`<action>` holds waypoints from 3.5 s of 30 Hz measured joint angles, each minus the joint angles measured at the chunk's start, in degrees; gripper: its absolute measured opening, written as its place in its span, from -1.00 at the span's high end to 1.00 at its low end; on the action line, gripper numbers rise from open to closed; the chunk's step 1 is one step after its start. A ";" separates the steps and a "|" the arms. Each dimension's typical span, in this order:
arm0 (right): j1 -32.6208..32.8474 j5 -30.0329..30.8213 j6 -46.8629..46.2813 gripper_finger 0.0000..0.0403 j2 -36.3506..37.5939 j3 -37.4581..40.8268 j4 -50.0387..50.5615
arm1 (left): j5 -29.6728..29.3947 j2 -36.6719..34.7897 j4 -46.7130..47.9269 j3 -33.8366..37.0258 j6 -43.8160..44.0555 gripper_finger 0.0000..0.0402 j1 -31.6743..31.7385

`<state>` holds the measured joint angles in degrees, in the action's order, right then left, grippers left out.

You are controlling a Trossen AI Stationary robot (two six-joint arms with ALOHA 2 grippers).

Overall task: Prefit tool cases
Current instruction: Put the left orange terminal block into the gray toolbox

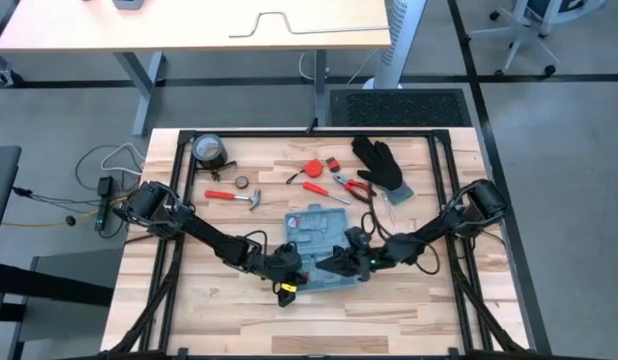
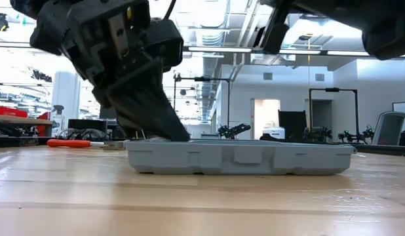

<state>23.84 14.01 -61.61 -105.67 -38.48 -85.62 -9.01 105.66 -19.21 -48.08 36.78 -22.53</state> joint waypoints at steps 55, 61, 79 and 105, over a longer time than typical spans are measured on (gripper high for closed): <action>-5.70 -7.67 -7.36 0.98 -9.69 -17.76 7.50 | -9.23 -35.89 8.92 19.49 0.89 1.00 2.77; -5.10 -9.80 -13.75 0.99 -20.50 -22.72 4.86 | -9.31 -35.84 8.09 19.76 1.94 1.00 2.34; -4.44 -10.66 -21.34 1.00 -24.52 -24.35 18.57 | -9.31 -35.82 11.50 19.80 0.81 1.00 2.34; -4.92 -12.55 -13.16 1.00 -24.87 -23.08 -2.93 | -9.50 -35.82 14.55 19.80 0.02 1.00 2.34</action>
<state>18.93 1.46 -74.77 -130.54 -61.56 -88.54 -18.51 69.84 -4.66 -28.27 36.80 -20.18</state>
